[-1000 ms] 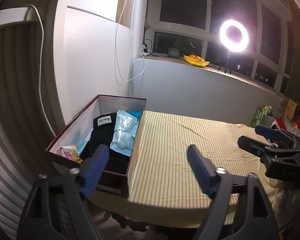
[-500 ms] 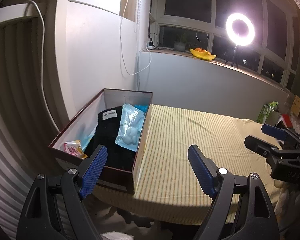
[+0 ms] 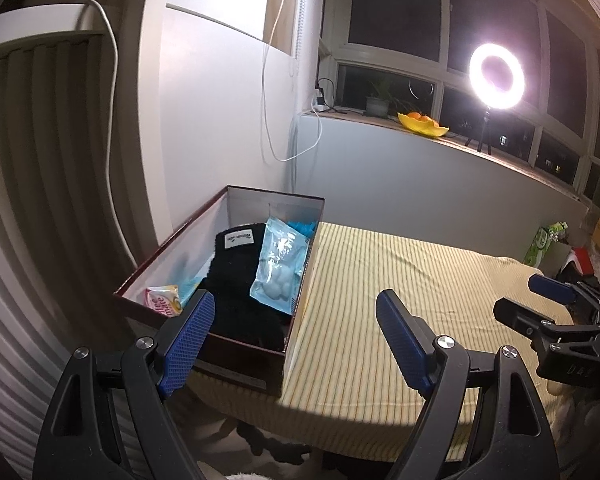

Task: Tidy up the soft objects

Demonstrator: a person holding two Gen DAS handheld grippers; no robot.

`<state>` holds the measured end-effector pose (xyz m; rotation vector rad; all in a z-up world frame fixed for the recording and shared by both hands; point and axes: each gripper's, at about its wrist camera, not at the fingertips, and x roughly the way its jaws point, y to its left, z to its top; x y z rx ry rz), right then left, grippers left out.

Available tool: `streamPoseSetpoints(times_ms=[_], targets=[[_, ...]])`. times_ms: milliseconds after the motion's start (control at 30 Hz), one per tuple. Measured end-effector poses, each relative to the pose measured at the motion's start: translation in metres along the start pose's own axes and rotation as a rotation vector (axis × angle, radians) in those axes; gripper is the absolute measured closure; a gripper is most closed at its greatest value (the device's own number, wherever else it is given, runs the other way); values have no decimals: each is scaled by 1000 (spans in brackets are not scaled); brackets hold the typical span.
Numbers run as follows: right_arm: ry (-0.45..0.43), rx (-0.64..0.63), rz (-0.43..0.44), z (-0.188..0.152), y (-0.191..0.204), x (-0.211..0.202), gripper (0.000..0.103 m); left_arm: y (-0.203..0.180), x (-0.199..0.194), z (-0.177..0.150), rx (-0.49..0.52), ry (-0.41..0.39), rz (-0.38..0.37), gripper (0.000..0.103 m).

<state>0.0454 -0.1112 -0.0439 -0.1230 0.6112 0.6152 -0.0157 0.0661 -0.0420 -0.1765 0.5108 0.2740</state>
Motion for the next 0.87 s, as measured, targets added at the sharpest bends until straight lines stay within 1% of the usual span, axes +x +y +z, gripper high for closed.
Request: streamPoseSetpoints(times_ms=[433,867], targets=[[9,-3,-3,-2,1,2,16,1,-1,0,-8,5,-13,20],[22,-5,-4,-5,0,4,16,0,-4,0,-14,-7,-24,20]])
